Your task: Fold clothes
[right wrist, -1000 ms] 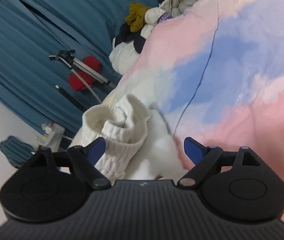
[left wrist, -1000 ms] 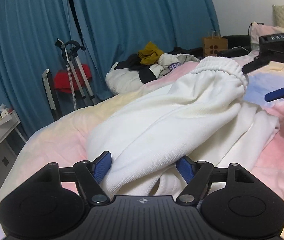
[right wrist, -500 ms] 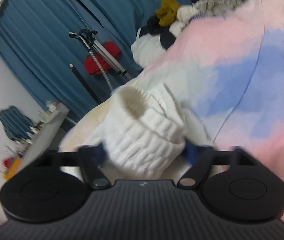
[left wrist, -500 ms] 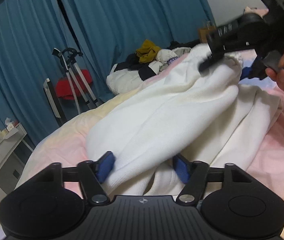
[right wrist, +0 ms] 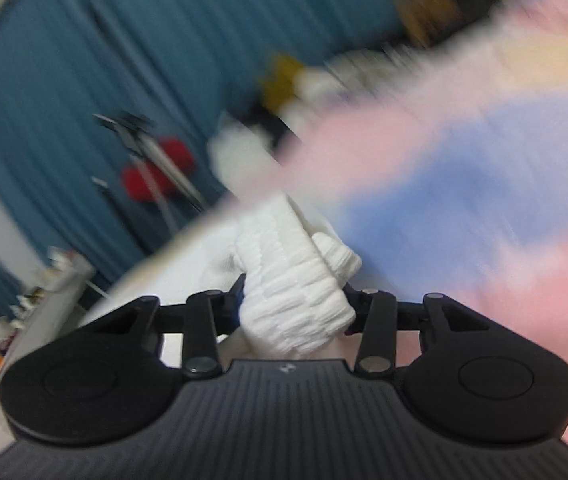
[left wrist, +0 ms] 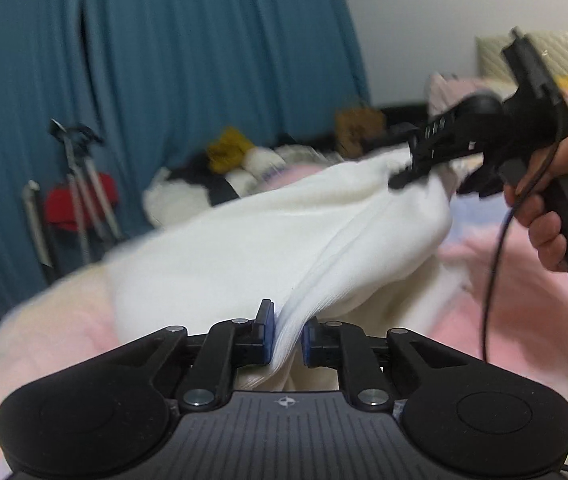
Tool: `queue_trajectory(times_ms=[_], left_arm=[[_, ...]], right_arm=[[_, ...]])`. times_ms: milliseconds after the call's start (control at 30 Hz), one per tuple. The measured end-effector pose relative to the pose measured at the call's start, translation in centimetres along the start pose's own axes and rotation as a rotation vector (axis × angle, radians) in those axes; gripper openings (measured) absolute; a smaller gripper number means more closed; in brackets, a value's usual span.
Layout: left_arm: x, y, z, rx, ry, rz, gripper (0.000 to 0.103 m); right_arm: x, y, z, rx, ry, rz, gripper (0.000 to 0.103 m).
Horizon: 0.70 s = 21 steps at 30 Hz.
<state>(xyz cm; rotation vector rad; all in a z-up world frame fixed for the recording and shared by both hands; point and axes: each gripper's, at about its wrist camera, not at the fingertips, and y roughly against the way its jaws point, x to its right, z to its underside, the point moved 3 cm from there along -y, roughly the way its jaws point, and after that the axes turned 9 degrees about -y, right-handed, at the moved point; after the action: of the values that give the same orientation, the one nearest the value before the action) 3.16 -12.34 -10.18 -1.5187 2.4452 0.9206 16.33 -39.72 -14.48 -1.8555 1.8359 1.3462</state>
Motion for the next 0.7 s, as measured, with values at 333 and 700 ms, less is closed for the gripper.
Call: queue_trajectory(times_ms=[333,700], left_arm=[[-2.5,1.0,0.8,-0.024,0.193,0.104,0.043],[-10.8,3.5,2.1,0.022,0.644,0.11,0.092]], right_arm=[[1.8,-1.0,0.8,-0.094,-0.098,-0.003,0.074],[3.2,-4.2,2.7,-0.232,-0.152,-0.038,0.099]])
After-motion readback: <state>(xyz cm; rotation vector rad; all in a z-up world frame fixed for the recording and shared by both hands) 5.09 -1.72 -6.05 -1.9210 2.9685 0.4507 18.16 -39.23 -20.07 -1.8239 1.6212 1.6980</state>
